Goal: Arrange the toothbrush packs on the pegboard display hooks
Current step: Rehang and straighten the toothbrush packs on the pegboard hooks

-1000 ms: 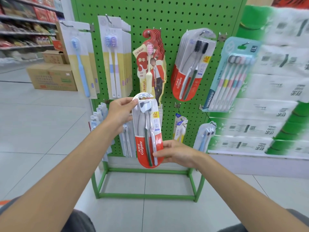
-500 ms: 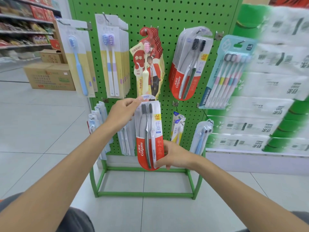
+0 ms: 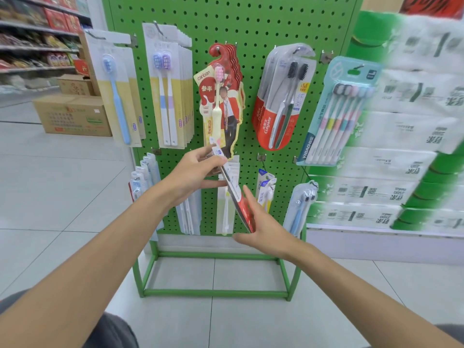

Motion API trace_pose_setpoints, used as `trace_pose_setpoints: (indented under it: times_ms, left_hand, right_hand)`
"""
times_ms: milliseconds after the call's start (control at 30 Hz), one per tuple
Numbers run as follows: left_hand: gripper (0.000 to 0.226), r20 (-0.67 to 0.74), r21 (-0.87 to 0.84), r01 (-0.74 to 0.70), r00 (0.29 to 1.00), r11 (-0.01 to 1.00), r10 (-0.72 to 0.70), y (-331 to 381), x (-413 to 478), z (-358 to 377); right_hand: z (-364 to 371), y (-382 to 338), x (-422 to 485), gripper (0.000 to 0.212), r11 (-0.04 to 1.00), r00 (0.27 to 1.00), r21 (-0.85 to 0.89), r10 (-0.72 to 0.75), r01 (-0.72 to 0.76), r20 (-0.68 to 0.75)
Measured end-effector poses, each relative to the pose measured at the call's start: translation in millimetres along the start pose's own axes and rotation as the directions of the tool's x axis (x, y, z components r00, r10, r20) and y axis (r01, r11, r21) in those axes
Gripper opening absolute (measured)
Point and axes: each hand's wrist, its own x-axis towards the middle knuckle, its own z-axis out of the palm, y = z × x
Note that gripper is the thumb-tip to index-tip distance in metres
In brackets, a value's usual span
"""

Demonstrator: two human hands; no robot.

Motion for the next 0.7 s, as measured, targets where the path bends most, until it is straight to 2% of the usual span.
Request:
trace_pose_setpoints:
  times_ms: [67,133,267,400,533,600,700]
  left_hand:
    - [0.022,0.022,-0.010,-0.003,1.000,1.000,0.004,-1.7,-0.1,2.0]
    - [0.026,0.015,0.003,-0.004,1.000,1.000,0.004,-5.0,0.7,2.9]
    - [0.030,-0.030,0.015,-0.036,0.999,0.999,0.037,-10.2,2.4,-0.2]
    - [0.030,-0.036,0.008,-0.012,0.999,1.000,0.012,-12.9,3.1,-2.0]
    - [0.029,-0.024,0.020,0.014,1.000,1.000,-0.014,-16.4,3.4,2.4]
    - [0.029,0.003,0.038,0.028,1.000,0.999,-0.029,-17.9,3.3,4.2]
    - [0.029,0.071,0.076,0.062,0.995,0.995,-0.068,-19.7,1.8,6.8]
  right_hand:
    - [-1.9,-3.0,-0.4,0.108,0.995,1.000,0.097,0.018,-0.020,0.022]
    - [-0.8,-4.2,1.4,0.110,0.978,0.999,0.205,0.016,-0.023,0.036]
    - [1.6,4.4,10.0,0.097,0.939,1.000,0.345,0.004,-0.008,0.015]
    - [-1.9,8.6,12.1,0.068,0.931,0.992,0.343,0.116,-0.123,0.041]
    - [-6.1,13.4,16.1,0.037,0.928,0.986,0.334,0.159,-0.164,0.042]
    - [-8.7,13.0,18.9,0.031,0.930,0.985,0.325,0.174,-0.171,0.019]
    - [-13.6,9.3,24.2,0.033,0.918,0.983,0.364,0.180,-0.160,-0.023]
